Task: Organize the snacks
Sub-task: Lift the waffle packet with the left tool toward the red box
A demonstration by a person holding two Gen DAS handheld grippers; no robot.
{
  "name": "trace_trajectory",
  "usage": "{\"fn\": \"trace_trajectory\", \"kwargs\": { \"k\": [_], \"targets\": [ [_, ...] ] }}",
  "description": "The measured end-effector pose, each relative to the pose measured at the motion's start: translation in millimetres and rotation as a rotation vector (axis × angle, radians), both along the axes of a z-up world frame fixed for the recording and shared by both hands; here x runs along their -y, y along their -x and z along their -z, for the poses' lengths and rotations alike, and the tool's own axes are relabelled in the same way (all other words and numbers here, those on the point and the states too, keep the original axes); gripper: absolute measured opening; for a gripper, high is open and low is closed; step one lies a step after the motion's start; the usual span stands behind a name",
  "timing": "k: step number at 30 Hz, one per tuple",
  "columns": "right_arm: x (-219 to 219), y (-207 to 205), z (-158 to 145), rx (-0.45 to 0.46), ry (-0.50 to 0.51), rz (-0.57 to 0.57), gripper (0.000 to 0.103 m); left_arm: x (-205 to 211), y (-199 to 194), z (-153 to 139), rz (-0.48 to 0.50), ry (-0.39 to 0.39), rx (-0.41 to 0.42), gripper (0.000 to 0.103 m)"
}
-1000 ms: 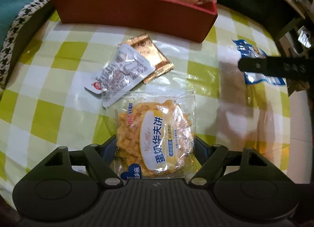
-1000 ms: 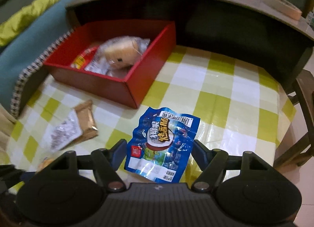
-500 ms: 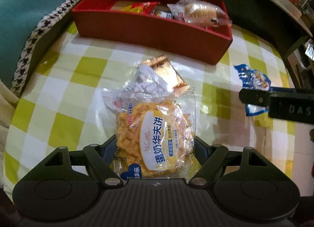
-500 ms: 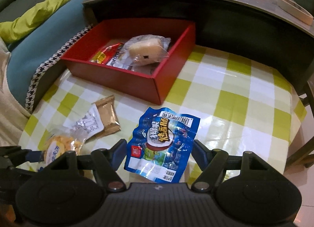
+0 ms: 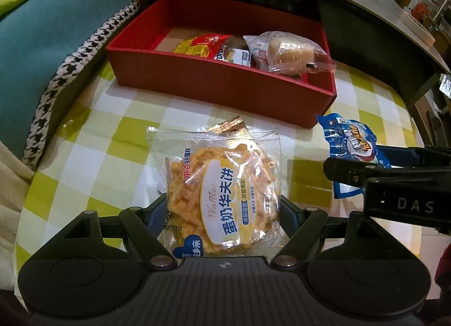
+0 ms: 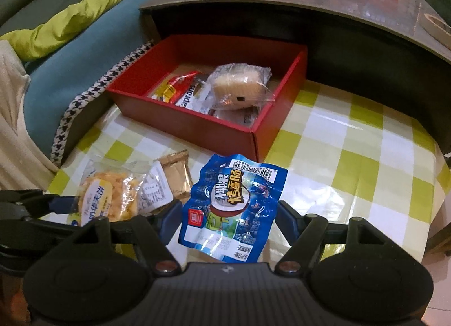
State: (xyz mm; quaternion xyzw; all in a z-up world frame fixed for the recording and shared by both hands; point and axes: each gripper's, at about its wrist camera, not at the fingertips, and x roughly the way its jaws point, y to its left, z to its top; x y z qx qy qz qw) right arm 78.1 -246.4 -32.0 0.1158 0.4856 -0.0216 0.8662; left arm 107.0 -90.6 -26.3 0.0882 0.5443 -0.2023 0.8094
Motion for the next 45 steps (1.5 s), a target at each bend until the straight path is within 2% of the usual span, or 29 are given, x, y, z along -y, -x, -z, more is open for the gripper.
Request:
{"fn": "trace_trajectory", "kwargs": {
  "k": [12,34,45],
  "targets": [
    [2,-11,-10,0.037,-0.023,-0.001,0.082,1,-8,-8,-0.002,0.013,0.034,0.082],
    [11,-17,-13,0.052,-0.034,0.023,0.082,3,-12,-11,0.006,0.008,0.068,0.082],
    [19,-22,-22,0.085,-0.062,0.04,0.082,1,-27,-18,-0.019,0.021,0.093,0.082]
  ]
}}
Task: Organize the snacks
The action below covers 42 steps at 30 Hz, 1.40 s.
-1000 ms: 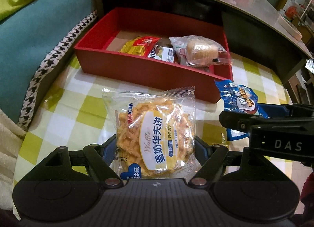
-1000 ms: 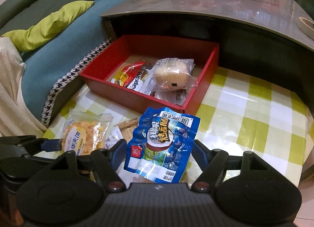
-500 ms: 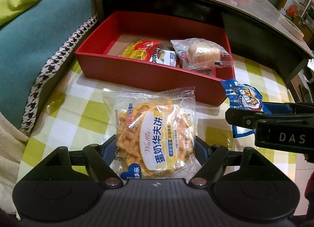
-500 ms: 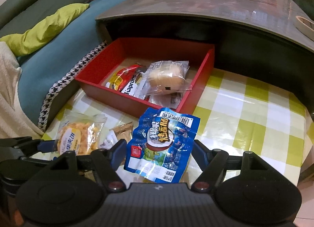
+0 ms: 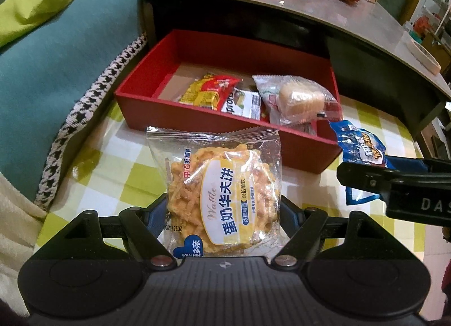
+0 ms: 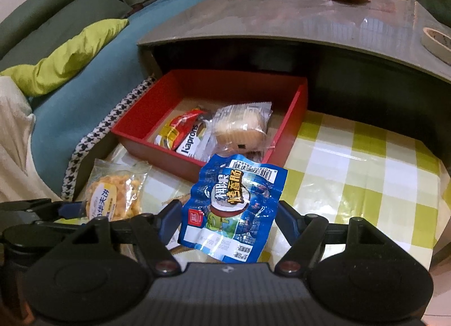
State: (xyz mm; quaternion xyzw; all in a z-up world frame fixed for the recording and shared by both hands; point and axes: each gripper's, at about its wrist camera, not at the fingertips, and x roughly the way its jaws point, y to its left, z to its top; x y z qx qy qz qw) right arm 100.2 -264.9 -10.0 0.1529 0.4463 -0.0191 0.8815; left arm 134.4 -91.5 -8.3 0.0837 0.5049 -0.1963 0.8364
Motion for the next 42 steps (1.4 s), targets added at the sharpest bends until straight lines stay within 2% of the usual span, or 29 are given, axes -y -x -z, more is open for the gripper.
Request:
{"fn": "trace_trajectory", "kwargs": {
  "k": [12,14,17,19,20,25,27,28,30,31,34,37,40,42],
  "targets": [
    [8,-11,-9,0.042,-0.013,0.027,0.082,0,-20,-9,-0.019,0.02,0.026,0.082],
    [10,-13,-9,0.05,-0.02,0.031,0.077,1,-24,-10,-0.021,0.023,0.032,0.082],
    [13,-18,-11,0.059,-0.019,0.045,0.077,3,-32,-12,-0.024,0.032,0.043,0.083],
    [14,-25,-9,0.058,-0.016,0.049,0.071,9,-39,-11,-0.02,0.031,0.046,0.083],
    [14,-28,-7,0.054,-0.016,0.048,0.065,11,-42,-10,-0.021,0.03,0.038,0.083],
    [16,-31,6,-0.003,0.013,0.037,0.065,7,-45,-3,-0.012,0.035,-0.004,0.082],
    [9,-21,3,0.004,0.069,-0.021,0.067,3,-45,-3,-0.01,0.033,-0.006,0.081],
    [2,-15,1,0.002,0.104,-0.069,0.07,1,-45,-3,-0.005,0.035,-0.012,0.077],
    [-12,-6,4,-0.009,0.106,-0.16,0.092,-2,-43,-2,0.001,0.04,-0.02,0.075],
    [-20,-4,10,-0.014,0.093,-0.217,0.096,-4,-42,-1,0.003,0.043,-0.028,0.076],
    [-43,-9,34,-0.093,0.138,-0.331,0.097,-2,-39,11,0.031,0.018,-0.063,0.077],
    [-58,-14,45,-0.096,0.215,-0.411,0.097,-8,-40,22,0.035,0.007,-0.109,0.079],
    [-63,-21,51,-0.095,0.253,-0.484,0.097,-26,-56,21,-0.019,0.056,-0.164,0.085],
    [-62,-28,60,-0.115,0.251,-0.514,0.097,-37,-62,18,-0.036,0.078,-0.171,0.087]
  ]
}}
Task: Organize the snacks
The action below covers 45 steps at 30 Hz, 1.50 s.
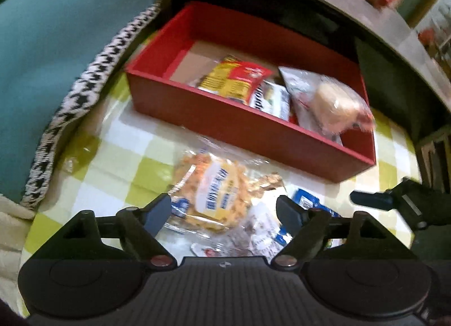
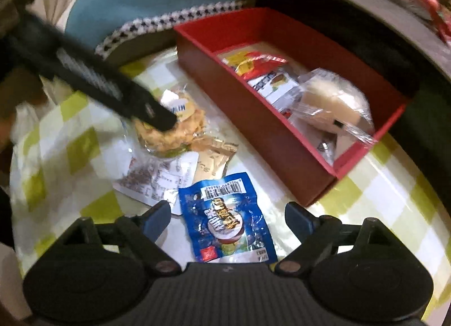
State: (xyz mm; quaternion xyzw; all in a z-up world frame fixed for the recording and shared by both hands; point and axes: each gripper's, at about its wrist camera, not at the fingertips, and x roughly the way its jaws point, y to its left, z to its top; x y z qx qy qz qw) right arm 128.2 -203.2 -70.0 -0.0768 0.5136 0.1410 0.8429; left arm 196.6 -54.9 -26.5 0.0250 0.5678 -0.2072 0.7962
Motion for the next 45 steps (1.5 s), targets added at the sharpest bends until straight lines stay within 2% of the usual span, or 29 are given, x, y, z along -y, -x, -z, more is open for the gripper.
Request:
{"fn": "trace_trajectory", "kwargs": {
  "k": [4,7,9,12,15,17,19,22,24,26,27,29,34,36,40,45],
  "targets": [
    [-3,-9,21,-0.071,-0.011,-0.027,0.097,1,-5,4,0.028,-0.027,-0.014,0.089],
    [-12,-8,30,-0.073,0.064,-0.03,0.097,10,-5,13,0.07,-0.059,-0.027,0.09],
    [-15,-6,30,-0.071,0.072,-0.019,0.092,16,-4,18,0.093,-0.081,-0.032,0.094],
    [-14,-7,26,-0.06,0.058,0.02,0.083,19,-9,20,0.063,-0.095,-0.014,0.096],
    [-9,-6,26,-0.063,0.05,0.059,0.082,19,-15,20,0.06,-0.078,-0.026,0.097],
    [-6,-4,24,-0.062,0.038,0.069,0.082,19,-16,22,0.025,-0.116,0.005,0.097],
    [-2,-4,22,-0.065,0.017,0.077,0.081,19,-21,22,0.006,-0.117,0.016,0.097],
    [3,-5,18,-0.069,-0.017,0.09,0.081,26,-28,31,0.065,-0.073,-0.043,0.101],
    [9,-8,13,-0.073,-0.043,0.106,0.081,34,-30,43,0.079,-0.12,-0.058,0.101],
    [7,-8,13,-0.065,-0.036,0.117,0.081,36,-33,57,0.073,-0.176,-0.087,0.1],
    [8,-8,12,-0.061,-0.035,0.121,0.081,30,-36,59,0.033,-0.149,-0.097,0.099],
    [8,-6,8,-0.054,-0.037,0.132,0.081,26,-37,55,0.013,-0.169,-0.088,0.086],
    [9,-3,-4,-0.018,-0.038,0.174,0.081,21,-28,51,0.018,-0.173,-0.091,0.083],
    [7,-3,-7,-0.006,-0.041,0.194,0.081,18,-22,46,0.021,-0.151,-0.089,0.083],
    [4,5,-17,0.018,-0.076,0.222,0.081,12,-10,30,0.035,-0.138,-0.047,0.082],
    [1,15,-25,0.036,-0.096,0.253,0.08,8,2,22,0.052,-0.124,-0.039,0.082]
  ]
}}
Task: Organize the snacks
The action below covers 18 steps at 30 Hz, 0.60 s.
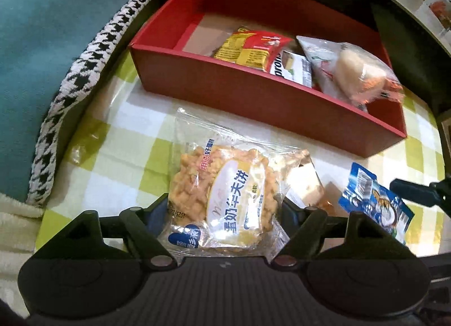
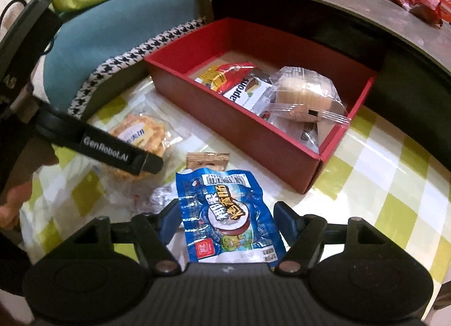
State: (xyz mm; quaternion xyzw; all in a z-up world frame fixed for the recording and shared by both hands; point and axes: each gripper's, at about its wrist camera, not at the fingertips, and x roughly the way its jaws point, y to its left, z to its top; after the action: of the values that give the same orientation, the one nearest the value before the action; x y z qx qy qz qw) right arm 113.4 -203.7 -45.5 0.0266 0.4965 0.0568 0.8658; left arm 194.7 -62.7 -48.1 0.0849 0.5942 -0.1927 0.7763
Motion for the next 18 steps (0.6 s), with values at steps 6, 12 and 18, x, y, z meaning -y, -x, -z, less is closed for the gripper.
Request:
{"fn": "trace_trajectory", "kwargs": {
  "k": [6,12,18],
  "targets": [
    [0,4,-15,0.048,-0.006,0.039,0.08,2,13,-12,0.008,0.013,0.031,0.082],
    [11,4,-36,0.11,-0.035,0.084,0.08,-1,13,-32,0.0,0.063,0.067,0.082],
    [22,-8,-55,0.178,-0.045,0.129,0.08,16,6,-48,0.018,0.1,0.101,0.082]
  ]
}}
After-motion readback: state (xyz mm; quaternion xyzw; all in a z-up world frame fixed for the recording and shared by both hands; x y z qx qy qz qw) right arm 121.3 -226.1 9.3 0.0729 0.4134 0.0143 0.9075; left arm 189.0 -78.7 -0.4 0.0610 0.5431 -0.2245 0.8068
